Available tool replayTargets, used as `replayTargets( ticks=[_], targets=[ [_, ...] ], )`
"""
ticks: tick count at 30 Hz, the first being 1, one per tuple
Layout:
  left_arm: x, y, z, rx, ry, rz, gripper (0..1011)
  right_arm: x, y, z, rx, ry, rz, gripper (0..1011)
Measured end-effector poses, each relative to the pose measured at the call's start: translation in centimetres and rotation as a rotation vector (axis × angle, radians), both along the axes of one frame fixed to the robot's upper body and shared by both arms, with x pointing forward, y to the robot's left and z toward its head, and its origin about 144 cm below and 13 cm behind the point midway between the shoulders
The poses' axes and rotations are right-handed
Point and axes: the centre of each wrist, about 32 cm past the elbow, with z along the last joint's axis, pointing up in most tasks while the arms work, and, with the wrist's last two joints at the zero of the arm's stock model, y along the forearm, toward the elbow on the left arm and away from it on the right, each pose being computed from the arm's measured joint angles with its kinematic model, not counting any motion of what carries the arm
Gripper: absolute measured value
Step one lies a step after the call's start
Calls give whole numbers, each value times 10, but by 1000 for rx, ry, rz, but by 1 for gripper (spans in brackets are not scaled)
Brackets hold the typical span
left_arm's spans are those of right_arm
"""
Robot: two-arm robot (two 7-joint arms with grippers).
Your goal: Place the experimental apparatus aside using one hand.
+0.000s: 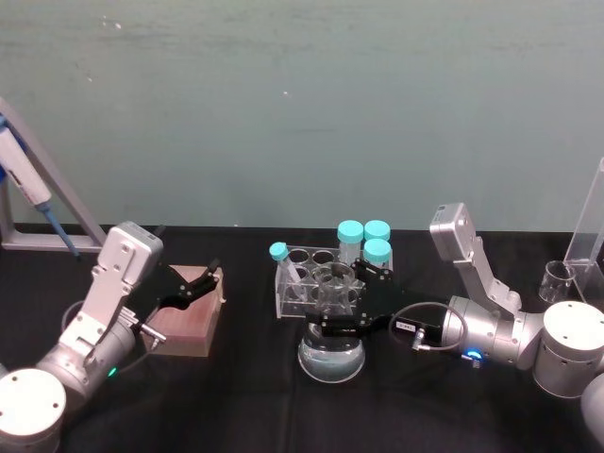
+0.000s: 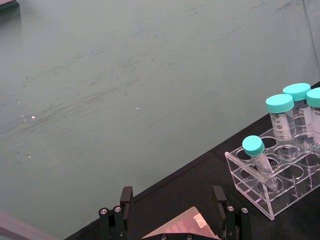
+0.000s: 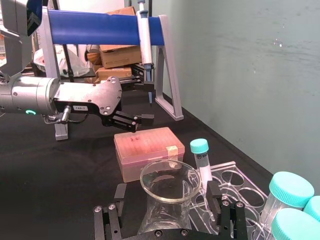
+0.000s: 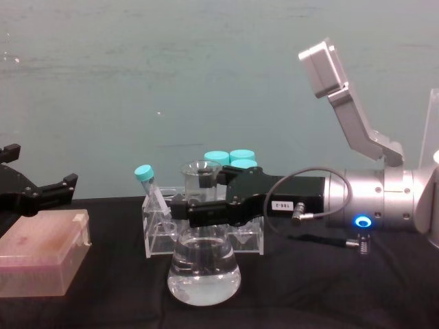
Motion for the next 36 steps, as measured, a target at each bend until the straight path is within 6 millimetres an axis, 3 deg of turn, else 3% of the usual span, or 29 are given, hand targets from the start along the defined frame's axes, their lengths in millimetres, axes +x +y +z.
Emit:
replayTargets(
  ticks=[22, 33, 36],
  targets=[
    [0, 0, 0, 0, 0, 0, 1000, 0, 0, 0, 0, 2, -1, 997],
    [0, 0, 0, 0, 0, 0, 1000, 0, 0, 0, 0, 1, -1, 744],
    [0, 0, 0, 0, 0, 0, 1000, 0, 0, 0, 0, 1, -1, 607]
  ],
)
